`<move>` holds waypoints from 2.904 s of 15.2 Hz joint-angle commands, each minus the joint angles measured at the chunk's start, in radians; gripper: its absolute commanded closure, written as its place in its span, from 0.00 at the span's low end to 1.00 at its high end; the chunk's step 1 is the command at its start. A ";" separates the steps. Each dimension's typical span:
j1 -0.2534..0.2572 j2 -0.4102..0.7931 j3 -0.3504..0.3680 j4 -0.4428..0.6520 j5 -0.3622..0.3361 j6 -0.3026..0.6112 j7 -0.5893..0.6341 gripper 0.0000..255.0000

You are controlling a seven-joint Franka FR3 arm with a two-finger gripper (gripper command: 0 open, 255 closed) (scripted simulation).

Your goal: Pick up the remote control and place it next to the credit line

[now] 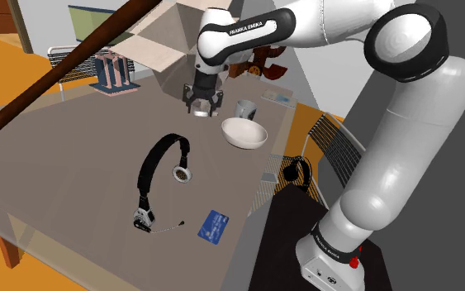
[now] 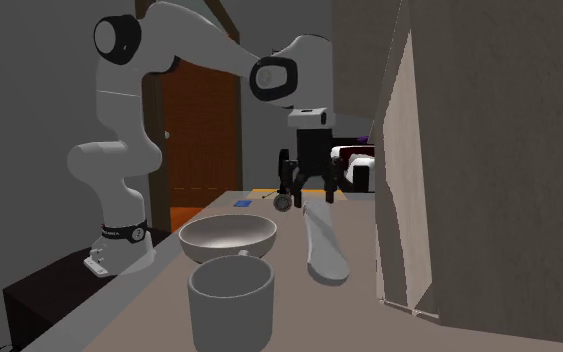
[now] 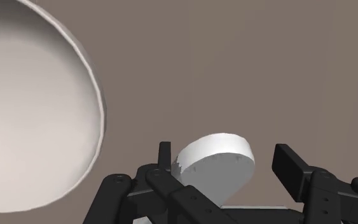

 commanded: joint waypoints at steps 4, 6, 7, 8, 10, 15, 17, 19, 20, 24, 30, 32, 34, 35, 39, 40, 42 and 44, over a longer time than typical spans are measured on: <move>0.020 -0.133 0.023 -0.159 0.026 0.029 0.033 1.00; 0.033 -0.197 0.036 -0.235 0.041 0.042 0.050 1.00; 0.040 -0.229 0.042 -0.271 0.050 0.047 0.059 1.00; 0.047 -0.260 0.049 -0.306 0.059 0.052 0.068 1.00; 0.064 -0.323 0.063 -0.372 0.078 0.058 0.086 1.00; 0.114 -0.478 0.103 -0.520 0.133 0.056 0.138 1.00; 0.139 -0.539 0.120 -0.571 0.158 0.050 0.161 1.00; 0.166 -0.599 0.139 -0.618 0.185 0.039 0.186 1.00; 0.177 -0.621 0.147 -0.635 0.196 0.035 0.196 1.00; 0.177 -0.595 0.156 -0.670 0.197 0.096 0.198 1.00; 0.175 -0.545 0.170 -0.717 0.198 0.192 0.201 1.00; 0.174 -0.526 0.175 -0.731 0.197 0.225 0.203 1.00; 0.171 -0.499 0.182 -0.747 0.194 0.268 0.206 1.00; 0.171 -0.499 0.182 -0.747 0.194 0.268 0.206 1.00; 0.171 -0.499 0.182 -0.747 0.194 0.268 0.206 1.00; 0.171 -0.499 0.182 -0.747 0.194 0.268 0.206 1.00; 0.171 -0.499 0.182 -0.747 0.194 0.268 0.206 1.00; 0.171 -0.499 0.182 -0.747 0.194 0.268 0.206 0.00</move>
